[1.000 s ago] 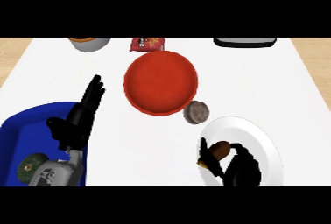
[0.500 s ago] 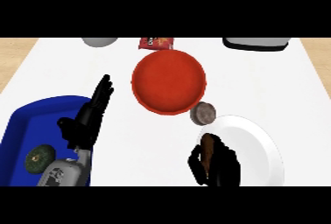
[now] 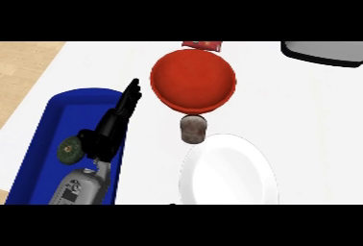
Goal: Pick the sweet potato from the plate and place it in the bowl
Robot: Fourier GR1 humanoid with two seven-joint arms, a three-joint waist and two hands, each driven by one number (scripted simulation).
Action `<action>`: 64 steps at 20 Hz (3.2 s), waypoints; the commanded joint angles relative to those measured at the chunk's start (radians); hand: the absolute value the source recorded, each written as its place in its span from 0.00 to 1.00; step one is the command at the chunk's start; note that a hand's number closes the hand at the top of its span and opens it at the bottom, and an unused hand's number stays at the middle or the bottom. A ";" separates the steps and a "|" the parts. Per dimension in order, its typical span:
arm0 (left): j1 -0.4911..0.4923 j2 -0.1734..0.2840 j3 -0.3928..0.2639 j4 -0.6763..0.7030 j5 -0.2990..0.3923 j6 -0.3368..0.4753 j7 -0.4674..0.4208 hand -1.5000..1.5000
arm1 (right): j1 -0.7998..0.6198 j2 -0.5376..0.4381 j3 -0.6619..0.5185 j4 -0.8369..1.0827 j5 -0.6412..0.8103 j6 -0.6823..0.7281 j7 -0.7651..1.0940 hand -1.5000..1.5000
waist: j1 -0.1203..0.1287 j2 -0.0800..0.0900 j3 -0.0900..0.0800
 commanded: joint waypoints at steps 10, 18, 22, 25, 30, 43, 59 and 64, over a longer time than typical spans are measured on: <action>0.041 0.009 0.043 0.024 -0.015 0.049 -0.003 0.50 | -0.187 -0.191 -0.018 -0.320 -0.399 0.242 -0.598 1.00 | -0.169 -0.037 -0.014; 0.049 0.046 0.101 0.018 0.007 0.039 -0.003 0.50 | -0.327 -0.345 -0.438 -0.512 -0.751 0.527 -0.520 1.00 | -0.213 -0.039 -0.016; 0.042 0.022 0.093 0.056 0.002 0.029 -0.040 0.50 | -0.527 -0.276 -0.660 -0.398 -0.964 0.617 -0.367 1.00 | -0.212 -0.040 -0.017; 0.109 0.024 0.091 -0.004 -0.010 0.039 -0.053 0.50 | -0.621 -0.283 -0.754 -0.321 -1.039 0.656 -0.292 1.00 | -0.212 -0.043 -0.016; 0.048 0.032 0.098 -0.021 0.013 0.014 0.050 0.50 | -0.816 -0.242 -0.761 -0.053 -0.812 0.610 -0.374 1.00 | -0.199 -0.040 -0.016; 0.074 0.035 0.124 0.020 0.008 -0.027 -0.024 0.50 | -0.964 -0.143 -0.749 0.578 -0.413 0.355 -0.809 1.00 | -0.192 -0.034 -0.016; 0.061 -0.030 0.063 -0.007 -0.062 0.028 0.009 0.50 | -1.171 -0.063 -0.787 1.299 -0.301 0.368 -1.081 0.00 | -0.151 -0.016 -0.015; 0.045 -0.015 0.087 -0.023 -0.049 0.017 0.021 0.50 | -1.191 -0.050 -0.846 1.362 -0.351 0.439 -1.222 0.00 | -0.157 -0.019 -0.015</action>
